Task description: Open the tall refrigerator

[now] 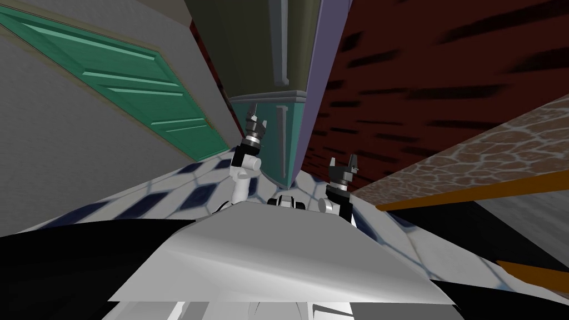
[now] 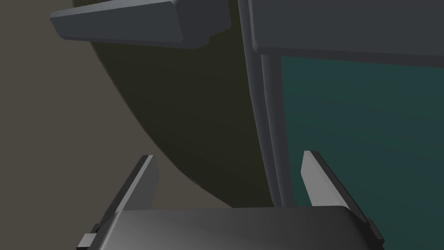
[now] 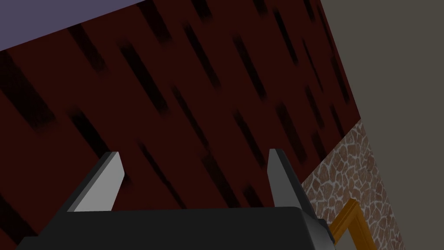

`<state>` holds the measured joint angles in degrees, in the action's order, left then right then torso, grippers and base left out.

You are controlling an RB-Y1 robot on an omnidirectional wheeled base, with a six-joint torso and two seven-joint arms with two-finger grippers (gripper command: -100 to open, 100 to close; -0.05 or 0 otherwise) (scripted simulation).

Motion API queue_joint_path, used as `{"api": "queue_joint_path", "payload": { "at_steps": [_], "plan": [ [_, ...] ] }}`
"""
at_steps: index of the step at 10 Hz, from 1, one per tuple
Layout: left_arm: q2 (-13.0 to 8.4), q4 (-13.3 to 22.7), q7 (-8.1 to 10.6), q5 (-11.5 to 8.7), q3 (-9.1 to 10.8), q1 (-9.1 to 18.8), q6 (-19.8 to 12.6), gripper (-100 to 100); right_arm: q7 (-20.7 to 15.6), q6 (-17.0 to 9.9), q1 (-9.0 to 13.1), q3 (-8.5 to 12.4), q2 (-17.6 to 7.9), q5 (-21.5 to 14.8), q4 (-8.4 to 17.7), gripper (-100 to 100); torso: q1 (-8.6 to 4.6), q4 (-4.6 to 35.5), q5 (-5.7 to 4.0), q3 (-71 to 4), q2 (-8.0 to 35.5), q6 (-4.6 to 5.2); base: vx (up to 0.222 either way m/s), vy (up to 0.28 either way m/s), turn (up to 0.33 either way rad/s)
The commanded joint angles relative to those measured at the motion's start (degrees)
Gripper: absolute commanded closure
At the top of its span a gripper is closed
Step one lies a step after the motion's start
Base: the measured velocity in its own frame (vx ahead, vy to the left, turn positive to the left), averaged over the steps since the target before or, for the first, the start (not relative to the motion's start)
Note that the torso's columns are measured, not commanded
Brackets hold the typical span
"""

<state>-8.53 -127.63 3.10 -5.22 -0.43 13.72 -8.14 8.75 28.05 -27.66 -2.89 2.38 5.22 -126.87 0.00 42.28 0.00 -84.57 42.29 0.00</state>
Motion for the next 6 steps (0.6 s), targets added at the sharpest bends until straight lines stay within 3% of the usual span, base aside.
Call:
{"api": "queue_joint_path", "payload": {
  "at_steps": [1,2,6],
  "plan": [
    [0.9,0.8,-0.23,-0.4,-0.12,4.4,-4.5,-100,0.0,0.0,0.0,0.0,0.0,0.0,0.0,0,0.00,0.0,0.00,0.0,0.0,0.00,0.016,0.008,0.011],
    [0.9,0.8,-0.23,-0.4,-0.12,4.8,-5.0,-100,0.0,0.0,0.0,0.0,0.0,0.0,0.0,0,0.00,0.0,0.00,0.0,0.0,0.00,0.012,0.006,0.002],
    [1.9,1.9,-0.49,-0.9,-0.24,11.2,-11.4,-100,0.0,0.0,0.0,0.0,0.0,0.0,0.0,0,0.00,0.0,0.00,0.0,0.0,-0.01,0.013,0.008,0.007]
  ]
}}
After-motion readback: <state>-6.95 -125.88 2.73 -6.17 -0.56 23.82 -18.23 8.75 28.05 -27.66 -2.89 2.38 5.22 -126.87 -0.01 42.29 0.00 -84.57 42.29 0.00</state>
